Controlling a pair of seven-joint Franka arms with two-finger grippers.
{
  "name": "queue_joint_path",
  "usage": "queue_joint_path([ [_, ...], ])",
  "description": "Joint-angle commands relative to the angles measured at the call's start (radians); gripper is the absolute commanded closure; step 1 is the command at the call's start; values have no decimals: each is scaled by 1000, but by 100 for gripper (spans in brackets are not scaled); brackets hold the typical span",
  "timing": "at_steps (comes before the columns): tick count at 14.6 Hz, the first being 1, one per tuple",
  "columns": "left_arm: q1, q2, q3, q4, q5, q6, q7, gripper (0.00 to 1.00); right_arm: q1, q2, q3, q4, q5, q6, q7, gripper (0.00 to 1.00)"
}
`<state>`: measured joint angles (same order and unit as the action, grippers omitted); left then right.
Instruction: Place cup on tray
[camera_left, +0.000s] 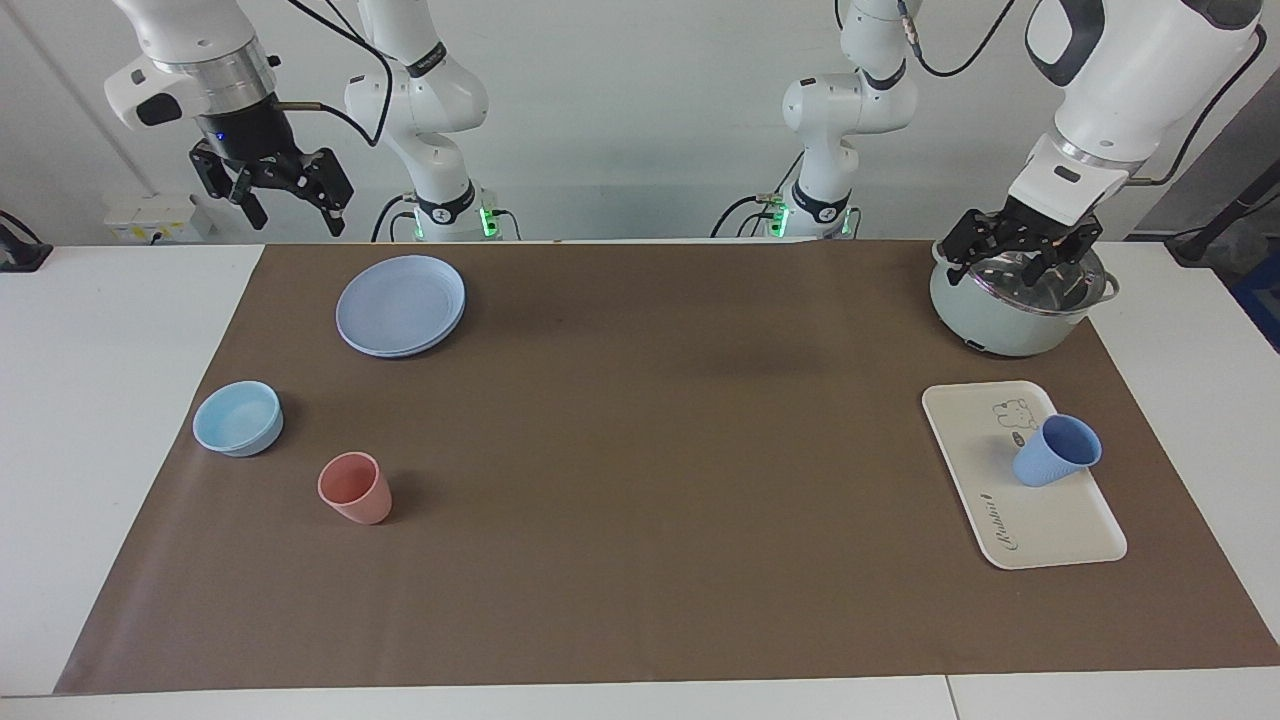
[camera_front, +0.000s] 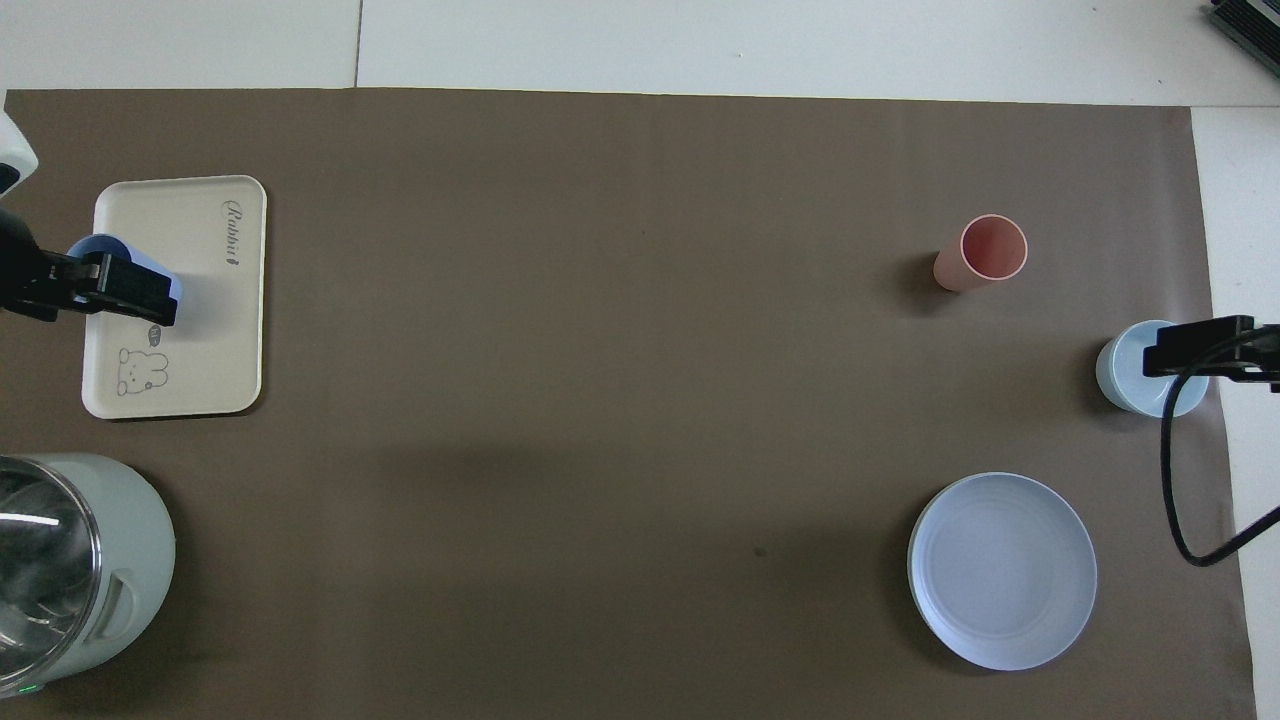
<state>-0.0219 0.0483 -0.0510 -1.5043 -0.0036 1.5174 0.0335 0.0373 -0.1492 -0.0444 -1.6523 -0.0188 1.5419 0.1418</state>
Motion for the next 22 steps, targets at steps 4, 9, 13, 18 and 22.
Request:
queue_joint_path([
  [4, -16, -39, 0, -25, 59, 0, -18, 0, -82, -26, -2, -9, 23, -80, -154, 0],
  [9, -16, -42, 0, -4, 5, -2, -49, 0, -83, -38, -14, -4, -30, -94, -186, 0],
  [13, -16, -50, 0, -8, 2, 12, -50, 0, -71, -70, -17, -84, -15, -89, -26, 0],
  [18, -15, -58, 0, -20, 4, 12, -49, 0, -73, -46, -17, -80, 13, -69, -63, 0],
  [22, -10, -58, 0, -20, 4, 13, -46, 0, -73, 65, -14, 69, 0, -149, -96, 0],
])
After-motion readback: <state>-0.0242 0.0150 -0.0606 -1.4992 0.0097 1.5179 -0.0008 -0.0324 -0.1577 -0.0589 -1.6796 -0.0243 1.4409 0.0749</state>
